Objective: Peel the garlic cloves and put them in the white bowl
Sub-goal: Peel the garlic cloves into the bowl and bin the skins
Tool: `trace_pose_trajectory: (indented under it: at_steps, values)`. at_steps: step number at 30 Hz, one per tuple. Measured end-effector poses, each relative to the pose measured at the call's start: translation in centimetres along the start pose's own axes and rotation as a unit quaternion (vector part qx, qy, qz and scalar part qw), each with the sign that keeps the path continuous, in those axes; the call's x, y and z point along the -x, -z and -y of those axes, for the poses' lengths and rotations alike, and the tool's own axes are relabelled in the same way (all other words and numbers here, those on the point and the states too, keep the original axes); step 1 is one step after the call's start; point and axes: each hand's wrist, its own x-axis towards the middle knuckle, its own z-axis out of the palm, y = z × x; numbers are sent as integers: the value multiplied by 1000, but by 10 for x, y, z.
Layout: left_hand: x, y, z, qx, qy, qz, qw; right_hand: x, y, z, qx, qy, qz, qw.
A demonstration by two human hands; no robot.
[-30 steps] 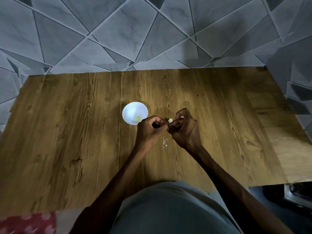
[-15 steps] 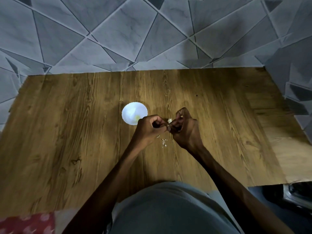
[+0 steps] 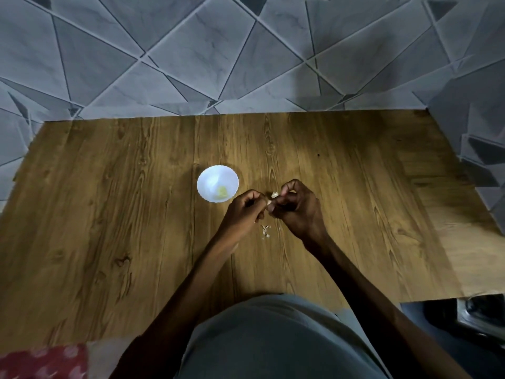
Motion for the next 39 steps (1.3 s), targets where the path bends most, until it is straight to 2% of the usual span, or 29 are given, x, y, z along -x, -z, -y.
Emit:
trace_pose_trajectory:
  at_steps: [4, 11, 17, 22, 29, 33, 39]
  values:
    - [3, 0, -2, 32, 17, 0, 999, 0, 4, -2, -108, -46, 24, 993]
    - [5, 2, 0, -9, -1, 1, 1000, 1, 5, -7, -119, -12, 32, 992]
    - [5, 0, -1, 39, -13, -19, 999, 0, 5, -14, -78, 24, 7, 997]
    - [6, 2, -6, 36, -16, -10, 999, 0, 6, -14, -55, 36, -2, 998]
    - [2, 0, -8, 4, -13, -42, 999, 0, 6, -11, -14, 65, -23, 998]
    - [3, -1, -9, 3, -13, -51, 999, -1, 9, -10, -27, 56, -10, 998]
    - [4, 4, -6, -89, -96, -49, 990, -2, 10, -9, 61, 94, -20, 994]
